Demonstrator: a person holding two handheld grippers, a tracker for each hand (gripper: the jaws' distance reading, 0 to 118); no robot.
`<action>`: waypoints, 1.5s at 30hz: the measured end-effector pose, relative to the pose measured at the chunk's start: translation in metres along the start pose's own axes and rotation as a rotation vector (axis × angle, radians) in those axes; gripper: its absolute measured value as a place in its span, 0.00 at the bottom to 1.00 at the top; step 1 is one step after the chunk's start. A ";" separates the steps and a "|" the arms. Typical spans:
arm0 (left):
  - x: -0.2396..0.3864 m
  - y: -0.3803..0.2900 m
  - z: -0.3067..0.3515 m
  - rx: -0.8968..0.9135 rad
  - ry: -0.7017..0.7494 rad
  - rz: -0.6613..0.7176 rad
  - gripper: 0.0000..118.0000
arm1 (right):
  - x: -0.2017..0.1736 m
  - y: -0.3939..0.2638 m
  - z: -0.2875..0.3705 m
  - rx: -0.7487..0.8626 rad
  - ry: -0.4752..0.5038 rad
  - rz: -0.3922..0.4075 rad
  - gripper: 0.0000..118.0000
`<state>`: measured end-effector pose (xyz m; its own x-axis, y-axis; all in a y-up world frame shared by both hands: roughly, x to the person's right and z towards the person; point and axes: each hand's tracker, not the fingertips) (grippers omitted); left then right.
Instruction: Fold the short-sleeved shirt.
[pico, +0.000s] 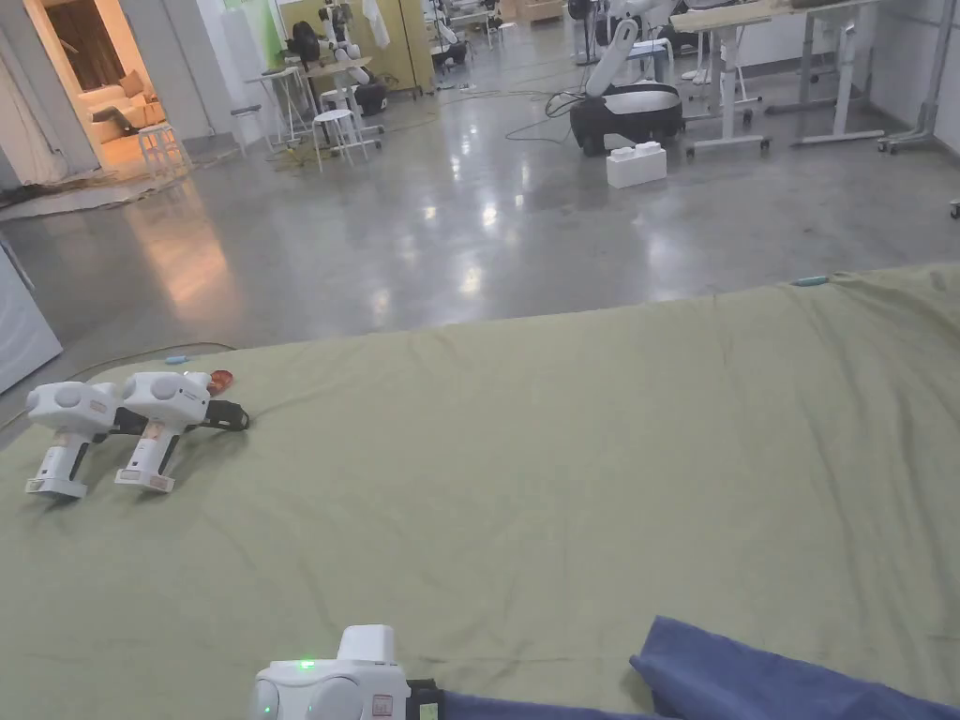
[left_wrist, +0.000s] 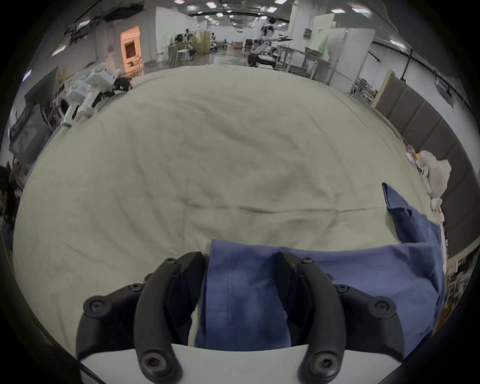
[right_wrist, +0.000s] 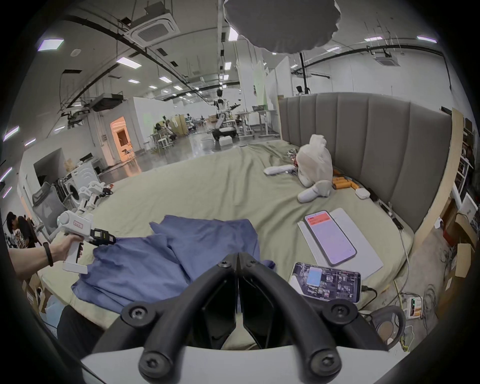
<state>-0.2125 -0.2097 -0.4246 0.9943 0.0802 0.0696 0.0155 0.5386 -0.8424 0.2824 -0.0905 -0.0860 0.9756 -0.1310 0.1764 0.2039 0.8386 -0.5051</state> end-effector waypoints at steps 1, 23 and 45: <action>0.004 -0.001 0.000 -0.014 0.013 -0.013 0.45 | 0.001 -0.001 -0.003 -0.010 -0.004 -0.004 0.00; 0.031 0.007 -0.017 -0.134 0.095 -0.160 0.00 | -0.023 0.069 -0.342 -0.537 0.120 0.587 0.60; -0.063 -0.113 0.253 0.397 -0.191 0.096 0.00 | 0.006 0.102 -0.085 -0.050 0.178 0.156 0.00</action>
<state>-0.3030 -0.0636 -0.1988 0.9515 0.2789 0.1300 -0.1544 0.7982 -0.5822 0.3157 -0.0503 -0.2081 0.9937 -0.0967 -0.0560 0.0493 0.8291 -0.5569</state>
